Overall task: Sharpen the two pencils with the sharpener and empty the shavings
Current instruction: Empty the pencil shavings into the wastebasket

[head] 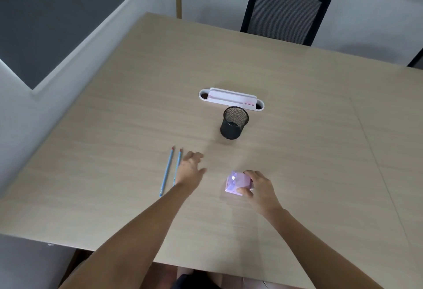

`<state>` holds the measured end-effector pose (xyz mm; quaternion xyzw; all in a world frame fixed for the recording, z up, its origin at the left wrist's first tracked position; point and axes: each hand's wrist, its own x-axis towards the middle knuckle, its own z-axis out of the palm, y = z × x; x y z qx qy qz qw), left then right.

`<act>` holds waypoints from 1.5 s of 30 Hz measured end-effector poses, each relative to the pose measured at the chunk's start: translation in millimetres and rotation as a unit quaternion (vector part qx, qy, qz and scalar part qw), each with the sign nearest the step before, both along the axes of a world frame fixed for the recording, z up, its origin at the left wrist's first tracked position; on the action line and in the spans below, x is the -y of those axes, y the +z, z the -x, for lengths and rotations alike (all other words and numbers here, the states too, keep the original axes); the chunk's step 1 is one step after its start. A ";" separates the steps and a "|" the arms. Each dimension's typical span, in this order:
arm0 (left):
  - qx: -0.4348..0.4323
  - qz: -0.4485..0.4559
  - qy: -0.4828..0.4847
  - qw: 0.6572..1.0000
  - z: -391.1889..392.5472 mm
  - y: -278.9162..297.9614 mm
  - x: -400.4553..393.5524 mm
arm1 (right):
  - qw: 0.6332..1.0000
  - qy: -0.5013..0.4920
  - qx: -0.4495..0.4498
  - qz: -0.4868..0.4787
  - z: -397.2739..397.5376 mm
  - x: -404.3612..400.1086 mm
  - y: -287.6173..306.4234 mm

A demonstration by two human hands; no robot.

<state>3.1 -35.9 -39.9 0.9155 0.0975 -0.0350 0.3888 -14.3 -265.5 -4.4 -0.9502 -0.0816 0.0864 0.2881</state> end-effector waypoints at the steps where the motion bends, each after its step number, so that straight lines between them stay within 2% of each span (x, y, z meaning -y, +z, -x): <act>1: -0.018 0.040 -0.042 0.998 1.3 0.6 12.7 | 1.000 -0.001 -0.002 0.000 0.0 -0.1 0.3; 3: -0.060 0.100 -0.116 0.986 3.2 -0.8 37.0 | 1.000 -0.006 -0.007 0.000 -0.2 -0.4 1.3; 6: -0.087 0.114 -0.175 0.974 3.6 -9.1 59.6 | 1.000 -0.007 -0.005 0.004 -0.2 -0.7 1.8; 17: -0.088 0.154 -0.149 0.973 6.5 -14.9 59.7 | 1.000 0.006 -0.024 0.012 -1.4 0.1 3.7; 26: -0.073 0.098 -0.118 0.985 15.9 -10.2 22.3 | 0.999 0.024 -0.038 0.024 -1.7 2.7 5.8; 32: -0.030 0.090 -0.039 0.995 52.1 9.0 -25.9 | 0.999 0.030 -0.037 0.022 7.7 1.8 -2.3; 36: 0.014 0.094 0.049 0.994 95.8 25.8 -63.5 | 0.997 0.038 0.063 0.013 23.7 -15.5 3.2; 40: 0.050 0.086 0.174 0.980 155.2 32.9 -100.6 | 0.971 0.173 0.161 0.024 31.3 -80.5 17.9; 43: 0.060 0.086 0.288 0.952 207.3 29.9 -121.4 | 0.940 0.308 0.143 0.026 40.6 -148.2 15.7; 45: 0.058 0.096 0.370 0.922 243.4 22.9 -130.8 | 0.904 0.406 0.118 0.058 51.1 -191.5 5.3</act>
